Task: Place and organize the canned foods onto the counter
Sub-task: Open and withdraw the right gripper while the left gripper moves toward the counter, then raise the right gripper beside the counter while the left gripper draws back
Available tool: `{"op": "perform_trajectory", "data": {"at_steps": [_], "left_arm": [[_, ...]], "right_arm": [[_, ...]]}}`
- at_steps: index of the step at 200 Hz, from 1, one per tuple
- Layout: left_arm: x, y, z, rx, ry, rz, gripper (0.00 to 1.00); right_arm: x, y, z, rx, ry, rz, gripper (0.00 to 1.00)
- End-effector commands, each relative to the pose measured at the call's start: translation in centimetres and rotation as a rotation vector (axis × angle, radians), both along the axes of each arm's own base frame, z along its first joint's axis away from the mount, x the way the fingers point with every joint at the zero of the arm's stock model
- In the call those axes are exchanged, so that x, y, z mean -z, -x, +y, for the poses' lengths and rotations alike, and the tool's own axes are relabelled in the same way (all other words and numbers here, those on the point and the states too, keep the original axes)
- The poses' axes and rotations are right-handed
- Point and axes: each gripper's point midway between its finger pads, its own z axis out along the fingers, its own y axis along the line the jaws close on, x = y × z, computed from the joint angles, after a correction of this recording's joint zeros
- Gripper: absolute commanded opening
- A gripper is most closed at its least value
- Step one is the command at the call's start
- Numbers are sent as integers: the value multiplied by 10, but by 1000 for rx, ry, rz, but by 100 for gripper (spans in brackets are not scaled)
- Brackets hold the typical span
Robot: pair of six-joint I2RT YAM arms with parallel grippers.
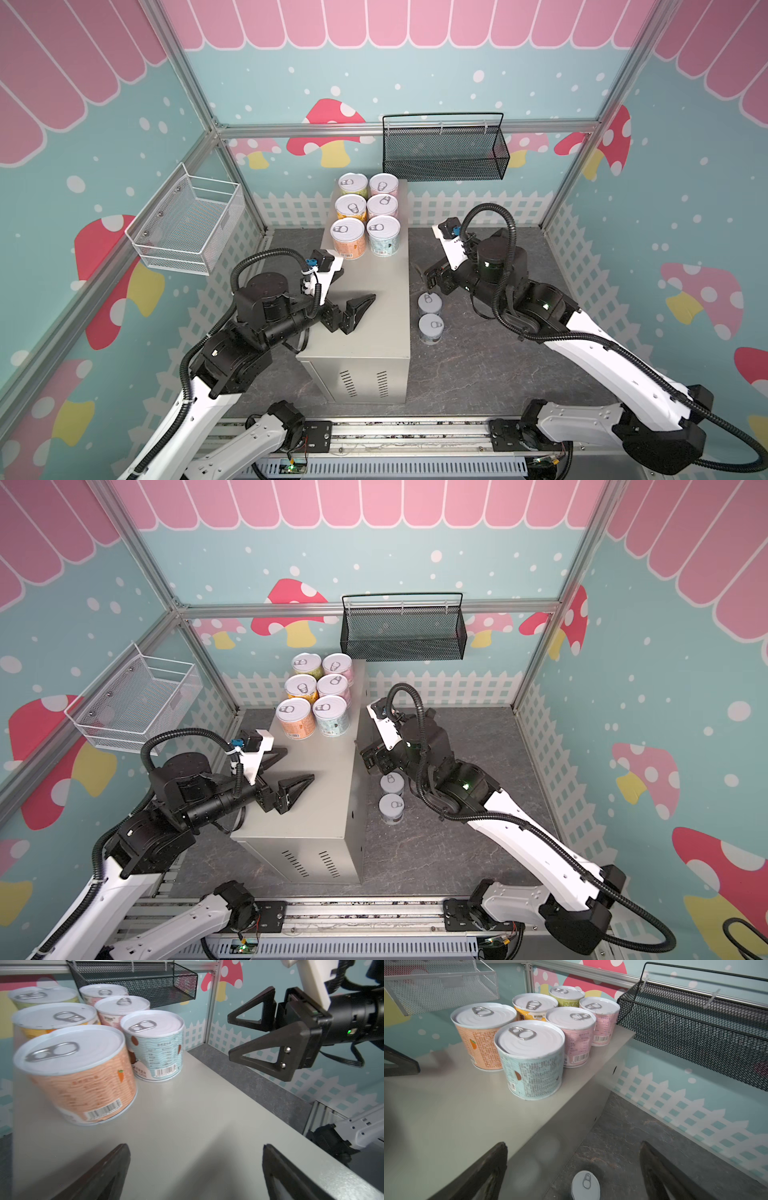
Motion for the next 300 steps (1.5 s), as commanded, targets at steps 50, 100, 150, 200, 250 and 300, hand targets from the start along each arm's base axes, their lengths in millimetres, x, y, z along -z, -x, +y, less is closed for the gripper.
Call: {"op": "perform_trajectory", "data": {"at_steps": [50, 100, 150, 200, 250, 300], "left_arm": [[-10, 27, -45, 184, -97, 11, 100], [-5, 32, -68, 220, -165, 12, 100], [-6, 28, -69, 192, -182, -8, 100], [-5, 24, -43, 91, -208, -60, 100], [-1, 11, -8, -86, -256, -98, 100], [0, -23, 38, -323, -245, -45, 100]], "right_arm": [[88, 4, -53, 182, 22, 210, 99], [147, 11, -76, 235, -23, 313, 99], [118, 15, -73, 167, -72, 218, 100], [53, -6, -46, 85, -88, 82, 99], [10, -43, -22, 104, -86, 24, 99], [-4, -68, 2, 84, -84, 14, 99]]}}
